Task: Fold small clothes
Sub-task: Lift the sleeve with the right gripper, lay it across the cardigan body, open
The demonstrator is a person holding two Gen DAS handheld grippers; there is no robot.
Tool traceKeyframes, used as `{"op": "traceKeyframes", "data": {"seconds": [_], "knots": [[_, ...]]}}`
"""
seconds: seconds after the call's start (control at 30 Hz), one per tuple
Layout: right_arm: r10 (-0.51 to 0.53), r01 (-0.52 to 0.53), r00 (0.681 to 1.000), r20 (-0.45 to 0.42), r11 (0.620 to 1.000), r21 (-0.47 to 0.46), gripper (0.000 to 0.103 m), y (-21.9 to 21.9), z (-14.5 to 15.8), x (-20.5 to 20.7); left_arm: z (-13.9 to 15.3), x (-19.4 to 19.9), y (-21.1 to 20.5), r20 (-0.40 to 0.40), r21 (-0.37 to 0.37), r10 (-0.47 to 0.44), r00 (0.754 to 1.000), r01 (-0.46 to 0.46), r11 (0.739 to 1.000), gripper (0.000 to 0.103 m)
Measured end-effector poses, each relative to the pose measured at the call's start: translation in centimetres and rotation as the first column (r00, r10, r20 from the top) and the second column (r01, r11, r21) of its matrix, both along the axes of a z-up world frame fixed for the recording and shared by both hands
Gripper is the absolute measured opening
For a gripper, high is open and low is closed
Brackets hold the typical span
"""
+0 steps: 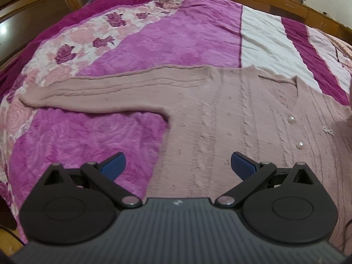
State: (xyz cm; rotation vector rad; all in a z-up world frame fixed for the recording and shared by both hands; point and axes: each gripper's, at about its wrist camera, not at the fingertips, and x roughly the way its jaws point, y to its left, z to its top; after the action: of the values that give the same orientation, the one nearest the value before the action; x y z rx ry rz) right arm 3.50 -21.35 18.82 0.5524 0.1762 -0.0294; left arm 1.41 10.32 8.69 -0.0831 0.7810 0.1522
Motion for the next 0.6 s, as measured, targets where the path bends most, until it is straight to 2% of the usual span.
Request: {"op": "traceKeyframes", "data": {"seconds": [0.23, 0.4, 0.6], "knots": [[0.11, -0.113, 0.989, -0.102, 0.993, -0.022, 0.006, 8.3, -4.4, 3.0, 0.8, -0.2, 2.2, 0.026, 0.004, 0.03, 0.999, -0.03, 1.0, 0.103], [0.152, -0.154, 0.968, -0.201, 0.988, 0.006, 0.006, 11.2, -7.9, 5.9, 0.6, 0.3, 3.5, 0.02, 0.017, 0.039, 0.999, -0.039, 0.999, 0.103], [0.189, -0.195, 0.957, -0.221, 0.981, -0.007, 0.006, 13.2, -9.2, 8.1, 0.0, 0.8, 4.9, 0.004, -0.011, 0.058, 0.998, -0.058, 0.998, 0.103]]}}
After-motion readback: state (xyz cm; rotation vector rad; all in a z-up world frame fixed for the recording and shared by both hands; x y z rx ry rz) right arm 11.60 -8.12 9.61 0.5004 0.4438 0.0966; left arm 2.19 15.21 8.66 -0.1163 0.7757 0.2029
